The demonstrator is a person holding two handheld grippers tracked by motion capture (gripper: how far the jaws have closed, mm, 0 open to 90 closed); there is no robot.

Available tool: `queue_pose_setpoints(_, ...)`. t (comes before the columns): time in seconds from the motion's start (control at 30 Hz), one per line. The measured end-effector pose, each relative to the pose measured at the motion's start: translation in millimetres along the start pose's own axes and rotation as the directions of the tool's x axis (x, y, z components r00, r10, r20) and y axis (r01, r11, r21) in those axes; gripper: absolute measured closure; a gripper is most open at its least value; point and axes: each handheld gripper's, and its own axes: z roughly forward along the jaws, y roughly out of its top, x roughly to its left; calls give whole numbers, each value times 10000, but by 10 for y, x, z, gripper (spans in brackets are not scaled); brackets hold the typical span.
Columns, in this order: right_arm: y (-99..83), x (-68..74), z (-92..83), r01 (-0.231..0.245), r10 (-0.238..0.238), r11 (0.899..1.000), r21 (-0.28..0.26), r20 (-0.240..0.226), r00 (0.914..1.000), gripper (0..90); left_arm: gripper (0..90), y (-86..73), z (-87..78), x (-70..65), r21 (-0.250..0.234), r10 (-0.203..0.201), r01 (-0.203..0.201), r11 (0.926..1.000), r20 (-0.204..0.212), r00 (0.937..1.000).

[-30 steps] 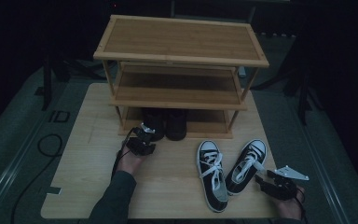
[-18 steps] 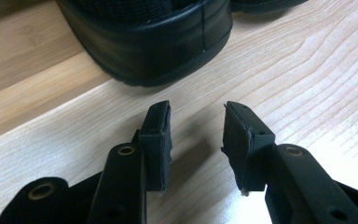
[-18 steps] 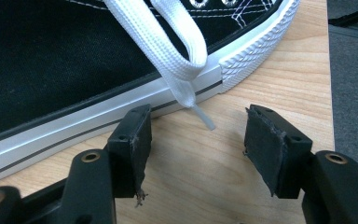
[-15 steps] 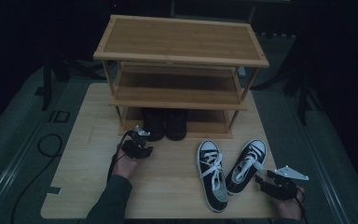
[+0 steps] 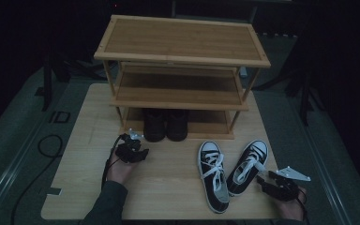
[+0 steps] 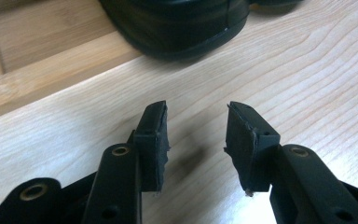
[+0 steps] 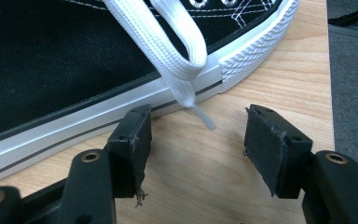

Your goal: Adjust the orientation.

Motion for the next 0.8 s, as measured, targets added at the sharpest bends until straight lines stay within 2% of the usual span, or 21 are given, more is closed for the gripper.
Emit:
queue_pose_setpoints(0.23, 16, 7, 0, -148, 145, 9997, 169, 177, 9997, 370, 585, -104, -41, 68, -128, -326, 326, 9994, -65, 9994)
queue_pose_setpoints(0.37, 35, 7, 1, -93, 87, 9993, 353, 192, 9998, 353, 584, -171, -77, 82, -190, -293, 291, 9994, -79, 9995)
queue_pose_setpoints(0.5, 60, 24, -7, -158, 151, 9986, 507, 148, 9998, 401, 584, -173, -101, 140, -254, -548, 548, 9982, -9, 9985)
queue_pose_setpoints(0.7, 99, 53, -35, -172, 174, 9969, 770, -24, 9998, 430, 584, -171, -106, 137, -241, -512, 512, 9984, 26, 9987)
queue_pose_setpoints(0.8, 128, 82, -66, 40, -21, 9960, 897, -213, 9998, 444, 581, -176, -119, 132, -217, -497, 498, 9985, 43, 9988)
